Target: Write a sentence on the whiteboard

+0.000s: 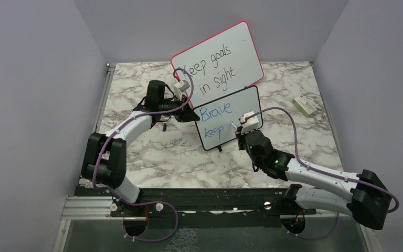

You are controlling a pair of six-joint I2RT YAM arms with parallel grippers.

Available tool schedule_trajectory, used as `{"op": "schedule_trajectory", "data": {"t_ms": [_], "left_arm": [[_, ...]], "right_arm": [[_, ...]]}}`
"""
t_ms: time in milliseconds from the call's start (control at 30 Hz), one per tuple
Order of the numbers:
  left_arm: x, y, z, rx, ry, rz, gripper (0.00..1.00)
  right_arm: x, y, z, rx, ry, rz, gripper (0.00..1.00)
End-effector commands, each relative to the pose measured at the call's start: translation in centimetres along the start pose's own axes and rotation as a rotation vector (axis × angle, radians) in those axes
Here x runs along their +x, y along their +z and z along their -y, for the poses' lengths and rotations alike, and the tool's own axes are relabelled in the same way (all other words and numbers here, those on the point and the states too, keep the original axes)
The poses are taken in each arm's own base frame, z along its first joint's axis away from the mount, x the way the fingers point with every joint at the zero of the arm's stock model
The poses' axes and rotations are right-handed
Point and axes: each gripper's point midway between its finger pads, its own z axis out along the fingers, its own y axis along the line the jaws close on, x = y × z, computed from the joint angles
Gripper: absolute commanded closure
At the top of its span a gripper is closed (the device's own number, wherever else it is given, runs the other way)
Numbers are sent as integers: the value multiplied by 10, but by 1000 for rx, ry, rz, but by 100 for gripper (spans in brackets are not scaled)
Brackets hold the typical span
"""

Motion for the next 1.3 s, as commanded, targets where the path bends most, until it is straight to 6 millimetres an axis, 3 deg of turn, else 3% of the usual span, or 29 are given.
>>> {"op": "schedule_trajectory", "data": {"t_ms": [0,233,533,1267], "left_arm": [[14,4,-10,-44,-21,-45,100],[14,4,-10,-46,-20,-44,100],[14,3,-10,-48,-18,-44,100],[14,3,-10,-47,-16,-45,100]], "right_arm": [[1,-2,-8,-51,26,-7,99],[16,-5,-3,-36,14,-57,100],[17,-7,8,26,15,-79,100],[-10,-1,14,74,28,23,99]]}}
